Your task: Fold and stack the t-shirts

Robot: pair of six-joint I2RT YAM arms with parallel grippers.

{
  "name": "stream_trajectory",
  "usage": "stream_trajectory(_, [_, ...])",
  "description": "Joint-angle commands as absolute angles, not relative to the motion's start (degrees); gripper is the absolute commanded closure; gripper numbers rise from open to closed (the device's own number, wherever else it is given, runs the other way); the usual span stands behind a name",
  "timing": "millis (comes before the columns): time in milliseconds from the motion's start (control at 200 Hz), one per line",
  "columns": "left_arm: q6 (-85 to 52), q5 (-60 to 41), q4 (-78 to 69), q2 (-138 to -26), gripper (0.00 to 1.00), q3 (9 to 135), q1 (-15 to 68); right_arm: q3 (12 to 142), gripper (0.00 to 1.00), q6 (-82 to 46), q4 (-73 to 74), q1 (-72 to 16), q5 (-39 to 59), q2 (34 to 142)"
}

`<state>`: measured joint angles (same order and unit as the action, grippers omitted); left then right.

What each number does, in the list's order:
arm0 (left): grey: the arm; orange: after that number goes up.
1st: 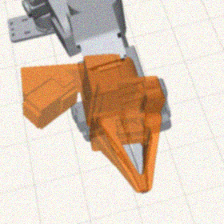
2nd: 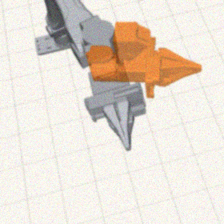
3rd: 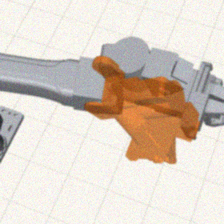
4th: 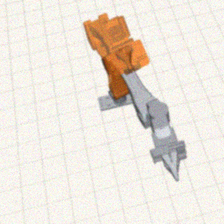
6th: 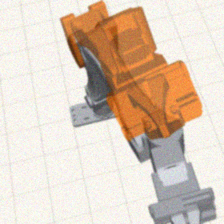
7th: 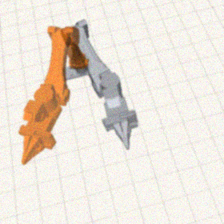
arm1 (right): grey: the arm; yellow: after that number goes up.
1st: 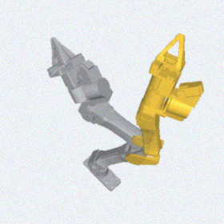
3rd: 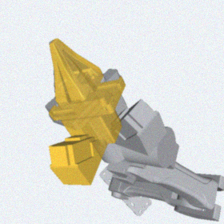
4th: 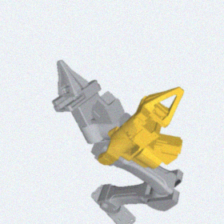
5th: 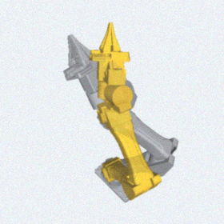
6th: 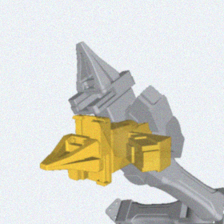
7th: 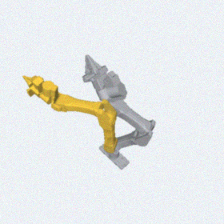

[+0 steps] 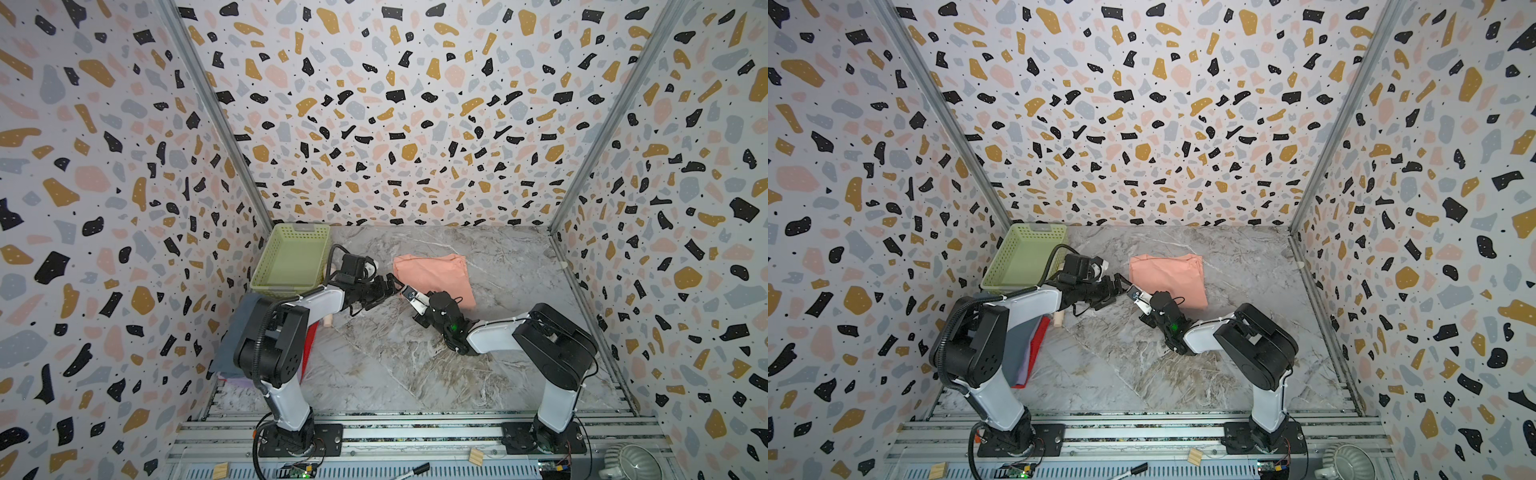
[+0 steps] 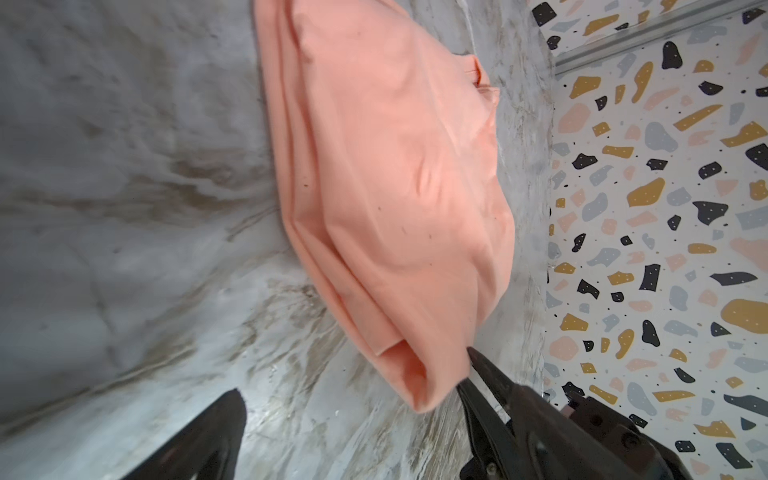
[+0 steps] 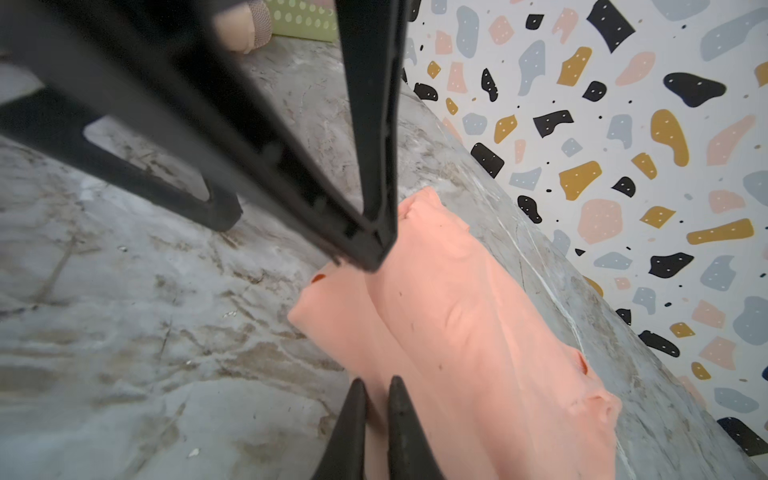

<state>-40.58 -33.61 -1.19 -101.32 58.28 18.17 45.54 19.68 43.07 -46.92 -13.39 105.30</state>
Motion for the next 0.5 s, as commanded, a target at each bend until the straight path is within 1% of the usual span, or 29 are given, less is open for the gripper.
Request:
stream_trajectory(0, [-42.32,-36.10,-4.38,-102.56,0.00,59.53,18.19,44.18,0.94,16.87,42.22,-47.20,-12.73,101.50])
stream_trajectory(100, [-45.60,-38.51,-6.87,-105.53,0.00,60.88,18.02,42.61,0.96,15.78,42.59,-47.37,-12.49,99.81])
stream_trajectory(245, [-55.01,-42.58,-16.04,-108.55,0.00,59.05,18.04,40.55,0.97,14.65,43.46,-47.46,-13.01,96.70])
stream_trajectory(410, [-59.03,-44.10,-19.28,-108.63,0.00,56.66,18.18,40.22,0.97,14.49,44.38,-47.46,-12.38,93.27])
stream_trajectory(496, [-63.40,-45.13,-23.95,-109.12,0.00,55.57,18.60,40.29,0.97,14.33,44.37,-47.46,-11.12,91.88])
